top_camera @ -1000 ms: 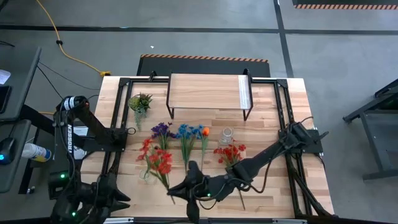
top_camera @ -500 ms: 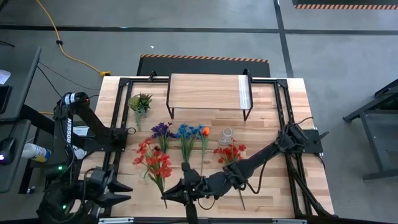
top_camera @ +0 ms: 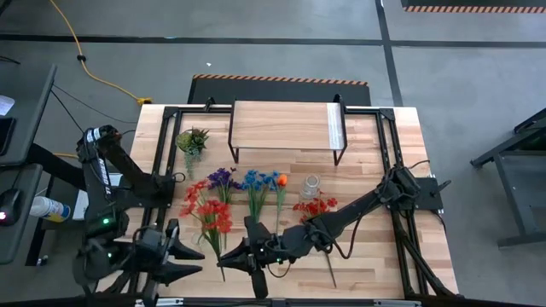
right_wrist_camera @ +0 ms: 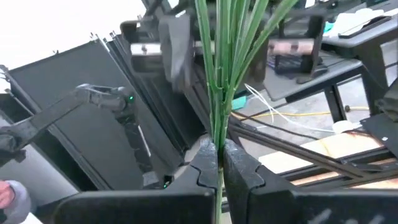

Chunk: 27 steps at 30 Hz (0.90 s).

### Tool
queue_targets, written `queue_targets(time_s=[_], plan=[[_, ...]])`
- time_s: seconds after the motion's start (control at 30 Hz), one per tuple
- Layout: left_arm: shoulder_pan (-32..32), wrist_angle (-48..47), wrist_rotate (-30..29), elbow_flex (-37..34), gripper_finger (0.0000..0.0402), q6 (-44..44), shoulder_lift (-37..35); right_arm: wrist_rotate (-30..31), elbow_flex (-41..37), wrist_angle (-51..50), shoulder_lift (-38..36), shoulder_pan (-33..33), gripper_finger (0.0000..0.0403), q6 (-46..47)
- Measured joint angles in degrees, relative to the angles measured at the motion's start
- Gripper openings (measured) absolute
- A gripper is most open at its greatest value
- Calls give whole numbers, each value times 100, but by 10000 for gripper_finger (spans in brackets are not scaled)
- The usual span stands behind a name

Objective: Pick and place flowers into a vace then onto a shelf
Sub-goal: Put the right orange flowers into the bottom transparent vase

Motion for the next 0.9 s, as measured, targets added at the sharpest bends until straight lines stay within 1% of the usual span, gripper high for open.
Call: queue_targets(time_s=[0.13, 0.27, 0.5, 0.63, 0.9], plan=[[230, 285, 366, 0, 152, 390, -1, -6, 0, -1, 0, 0, 0, -1], [437, 291, 649, 0, 152, 389, -1, -25, 0, 2, 0, -5, 0, -13], [619, 152, 916, 0, 152, 386, -1, -88, 0, 14, -2, 15, 0, -34], [616, -38, 958, 0, 152, 360, -1, -128, 0, 8, -2, 16, 0, -35], [615, -86, 967, 0, 152, 343, 1, -110, 0, 27, -2, 41, 0, -83]])
